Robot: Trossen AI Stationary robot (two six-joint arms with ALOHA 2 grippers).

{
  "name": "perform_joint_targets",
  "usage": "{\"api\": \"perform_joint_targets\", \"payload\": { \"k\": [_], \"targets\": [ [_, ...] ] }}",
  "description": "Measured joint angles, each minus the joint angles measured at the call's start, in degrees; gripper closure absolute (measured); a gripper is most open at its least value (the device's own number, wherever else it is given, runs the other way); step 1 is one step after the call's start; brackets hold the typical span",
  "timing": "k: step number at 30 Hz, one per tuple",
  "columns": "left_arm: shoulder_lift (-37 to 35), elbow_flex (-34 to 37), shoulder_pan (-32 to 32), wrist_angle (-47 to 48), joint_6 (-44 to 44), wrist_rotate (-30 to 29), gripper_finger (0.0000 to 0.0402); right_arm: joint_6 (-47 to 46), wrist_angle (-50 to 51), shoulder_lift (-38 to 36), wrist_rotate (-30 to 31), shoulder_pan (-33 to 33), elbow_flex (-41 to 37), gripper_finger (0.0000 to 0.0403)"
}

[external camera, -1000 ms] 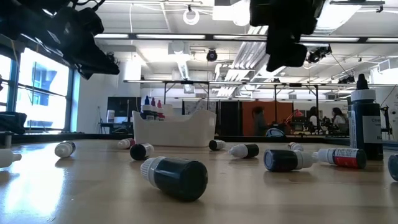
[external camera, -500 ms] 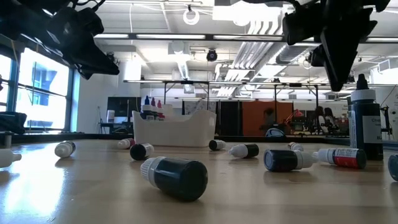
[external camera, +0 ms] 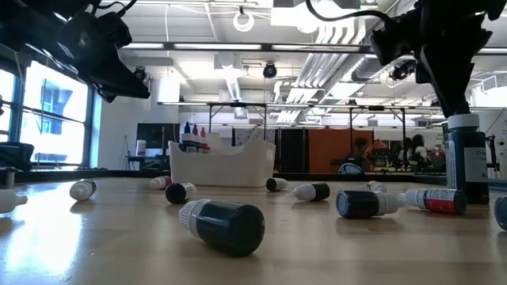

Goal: Pick & Place food coloring
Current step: Put the large black food coloring bottle into the white bin

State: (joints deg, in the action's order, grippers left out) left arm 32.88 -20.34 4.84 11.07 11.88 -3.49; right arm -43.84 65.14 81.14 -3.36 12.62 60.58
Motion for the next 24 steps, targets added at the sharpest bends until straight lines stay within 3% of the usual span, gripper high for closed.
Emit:
{"api": "perform_joint_targets", "payload": {
  "k": [7,13,24],
  "targets": [
    [0.0,0.0,0.0,2.1,0.0,0.0,0.0323,-4.2,-0.1,0.0,-2.1,0.6,0.0,0.0219],
    [0.0,0.0,0.0,2.8,0.0,0.0,0.0323,-5.9,-0.3,0.0,-0.4,1.0,0.0,0.0225],
    [0.0,0.0,0.0,2.8,0.0,0.0,0.0323,-9.3,-0.5,0.0,-1.7,1.0,0.0,0.0316]
  ]
}}
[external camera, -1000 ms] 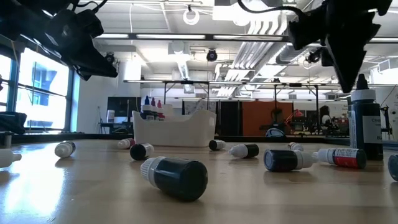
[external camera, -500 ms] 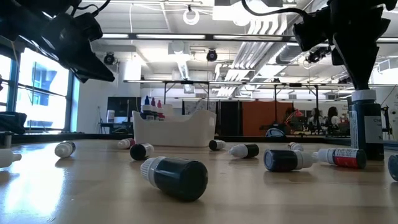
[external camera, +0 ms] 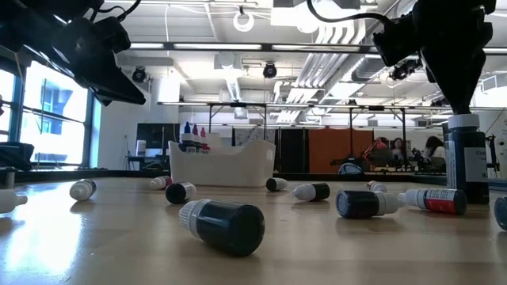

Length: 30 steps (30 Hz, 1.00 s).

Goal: Pick & Place food coloring
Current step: Put the large black food coloring bottle into the white bin

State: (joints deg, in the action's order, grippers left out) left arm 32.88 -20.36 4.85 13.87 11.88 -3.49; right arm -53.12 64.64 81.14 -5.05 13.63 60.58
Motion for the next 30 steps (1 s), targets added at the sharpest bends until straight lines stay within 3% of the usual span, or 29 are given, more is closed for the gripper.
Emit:
{"api": "perform_joint_targets", "payload": {
  "k": [11,17,21,26,30],
  "targets": [
    [0.0,0.0,0.0,0.0,0.0,0.0,0.0323,-3.4,-8.4,-0.4,-2.0,0.0,-4.0,0.0372],
    [0.0,0.0,0.0,-0.1,0.0,0.0,0.0323,-2.1,-13.7,-0.4,-1.2,-0.3,-4.2,0.0374],
    [0.0,0.0,0.0,-0.1,0.0,-0.5,0.0323,4.0,-26.0,0.0,4.3,-2.1,-4.7,0.0382],
    [0.0,0.0,0.0,-0.5,0.0,-0.6,0.0323,20.1,-45.9,0.1,14.0,-6.1,-4.4,0.0392],
    [0.0,0.0,0.0,-0.4,0.0,-0.6,0.0323,30.4,-51.8,0.2,14.0,-10.2,-4.7,0.0402]
  ]
}}
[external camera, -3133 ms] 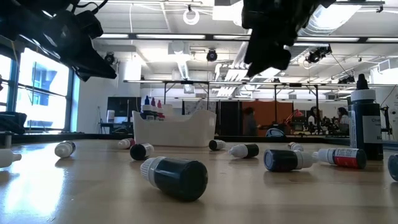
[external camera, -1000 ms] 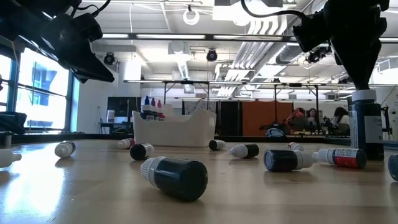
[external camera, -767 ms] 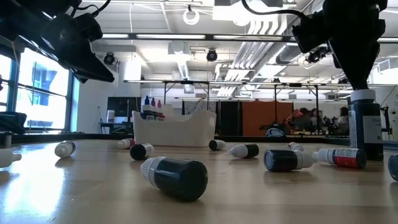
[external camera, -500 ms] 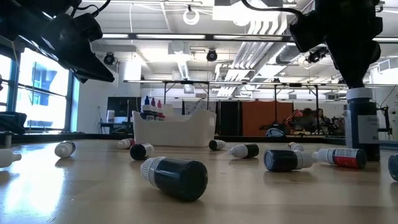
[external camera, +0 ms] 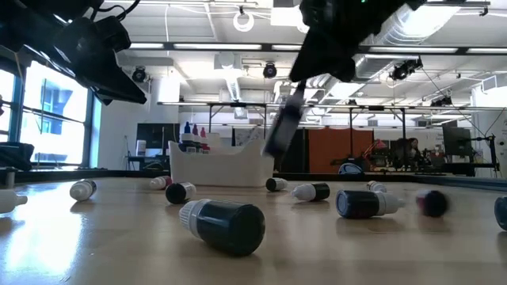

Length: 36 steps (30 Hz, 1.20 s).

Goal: Pick & Place food coloring
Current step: Put the large black food coloring bottle into the white bin

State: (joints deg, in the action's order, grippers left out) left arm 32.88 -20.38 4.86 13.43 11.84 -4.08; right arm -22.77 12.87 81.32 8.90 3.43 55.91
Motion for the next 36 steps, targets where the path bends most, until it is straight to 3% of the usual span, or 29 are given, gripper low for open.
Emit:
{"api": "perform_joint_targets", "payload": {
  "k": [6,10,15,22,27,31,36],
  "targets": [
    [0.0,0.0,0.0,0.0,-3.0,-0.2,0.0323,6.9,-5.2,2.8,0.6,-4.6,0.1,0.0399],
    [0.0,0.0,0.0,0.0,-3.6,-1.0,0.0323,12.5,-13.9,7.3,-6.1,-7.1,0.2,0.0400],
    [0.0,0.0,0.0,0.0,-4.1,-0.8,0.0323,20.9,-13.3,8.5,-8.5,-6.8,0.1,0.0391],
    [0.0,0.0,0.0,0.0,-4.1,-0.8,0.0323,27.1,0.0,6.5,-6.4,-5.9,0.2,0.0303],
    [0.0,0.0,0.0,0.0,-3.2,-0.8,0.0323,39.7,14.2,6.5,-5.3,-5.9,0.2,0.0250],
    [0.0,0.0,0.0,0.0,-1.4,-0.7,0.0323,44.5,20.8,6.5,-3.1,-6.3,0.2,0.0235],
    [0.0,0.0,0.0,0.0,-1.0,-0.7,0.0323,54.0,18.5,7.0,-5.6,-6.4,-1.8,0.0233]
  ]
}}
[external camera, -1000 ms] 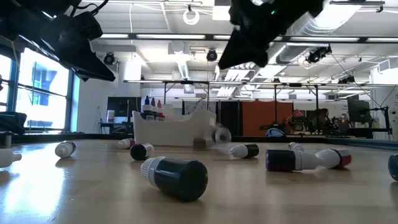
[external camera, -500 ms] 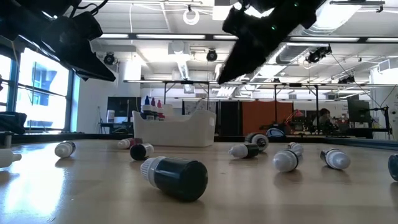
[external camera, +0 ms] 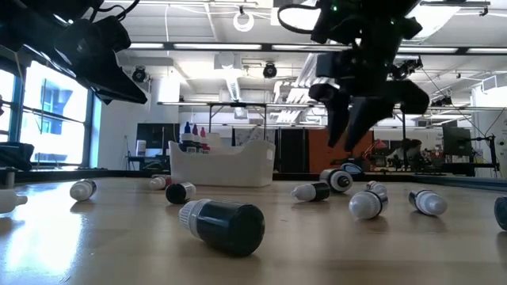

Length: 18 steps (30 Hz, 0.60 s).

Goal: Pick & Place food coloring
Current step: Put the large black food coloring bottle into the white bin

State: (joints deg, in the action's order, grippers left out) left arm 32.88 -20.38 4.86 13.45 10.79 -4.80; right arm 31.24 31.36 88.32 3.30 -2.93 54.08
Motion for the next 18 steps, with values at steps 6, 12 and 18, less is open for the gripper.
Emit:
{"api": "perform_joint_targets", "payload": {
  "k": [6,12,18],
  "targets": [
    [0.0,0.0,0.0,0.0,0.0,0.0,0.0323,10.8,-8.3,2.9,4.1,0.4,-3.9,0.0233],
    [0.0,0.0,0.0,0.0,0.2,0.5,0.0323,13.5,-11.2,7.6,0.9,-0.1,-3.8,0.0233],
    [0.0,0.0,0.0,0.0,0.2,0.1,0.0323,15.1,-22.0,12.3,4.0,-0.4,-3.9,0.0232]
  ]
}}
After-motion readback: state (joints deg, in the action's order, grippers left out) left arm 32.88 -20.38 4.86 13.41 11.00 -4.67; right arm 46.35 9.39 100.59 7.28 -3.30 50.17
